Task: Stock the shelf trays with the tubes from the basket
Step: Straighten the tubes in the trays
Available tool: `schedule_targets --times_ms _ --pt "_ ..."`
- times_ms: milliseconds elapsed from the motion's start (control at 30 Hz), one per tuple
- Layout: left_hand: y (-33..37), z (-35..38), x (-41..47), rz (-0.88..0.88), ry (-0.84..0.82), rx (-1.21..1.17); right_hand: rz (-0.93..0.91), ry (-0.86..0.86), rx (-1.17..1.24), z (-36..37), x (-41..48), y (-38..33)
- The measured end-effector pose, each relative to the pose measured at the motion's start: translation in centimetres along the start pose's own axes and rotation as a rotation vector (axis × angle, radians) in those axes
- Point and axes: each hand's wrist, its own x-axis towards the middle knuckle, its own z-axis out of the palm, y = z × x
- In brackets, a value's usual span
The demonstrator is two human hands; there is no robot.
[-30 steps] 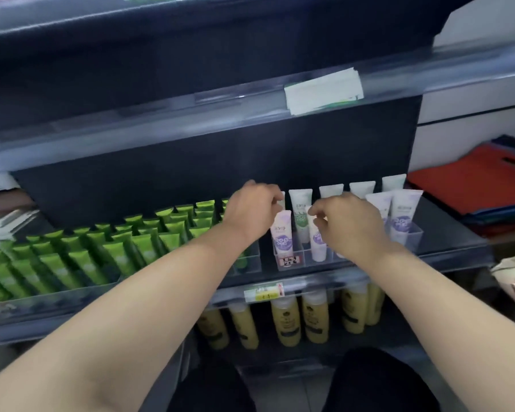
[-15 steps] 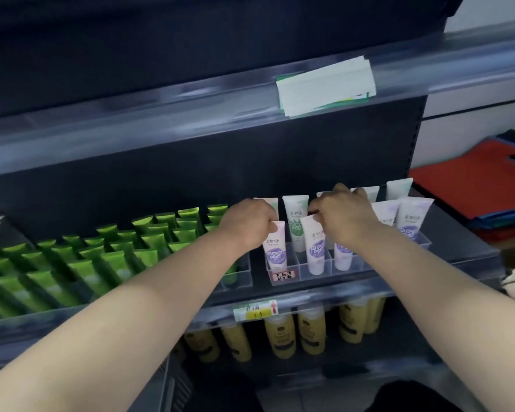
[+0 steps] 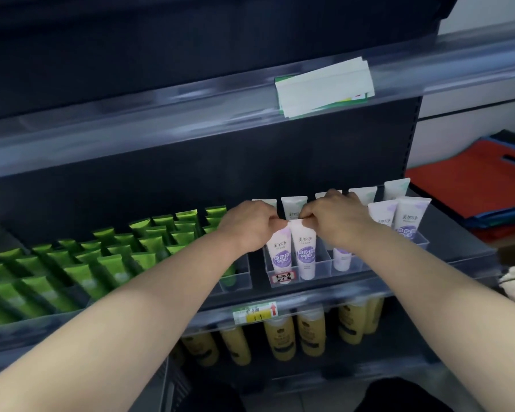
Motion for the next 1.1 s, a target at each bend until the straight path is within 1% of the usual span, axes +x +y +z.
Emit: schedule_targets --times_ms 100,200,267,500,600,800,1000,1100 --pt "-0.1 -0.6 -0.1 0.014 0.086 -0.048 0.013 0.062 0.069 -0.1 0.1 0.2" --pt "-0.3 -0.9 0.4 0.001 0.206 -0.017 0.008 0.158 0.058 -0.4 0.6 0.6" --pt "-0.6 -1.0 1.3 -0.017 0.231 0.018 0.004 0.18 0.051 -0.6 1.4 0.9" --pt "-1.6 -0.1 4.5 -0.062 0.094 0.139 -0.013 0.018 -0.023 0.0 5.8 1.2" --pt "-1.8 0.1 5.5 -0.056 0.066 0.169 0.009 -0.002 -0.03 0.6 6.9 1.0" --pt "-1.9 0.4 6.8 -0.071 0.11 0.188 0.042 0.05 -0.048 1.1 7.7 1.2" --pt "-1.4 0.6 7.1 -0.039 0.117 0.132 0.042 0.007 -0.051 1.4 7.9 1.9" --pt "-1.1 0.6 6.9 -0.037 0.116 0.107 0.038 0.017 -0.021 1.4 7.7 2.2"
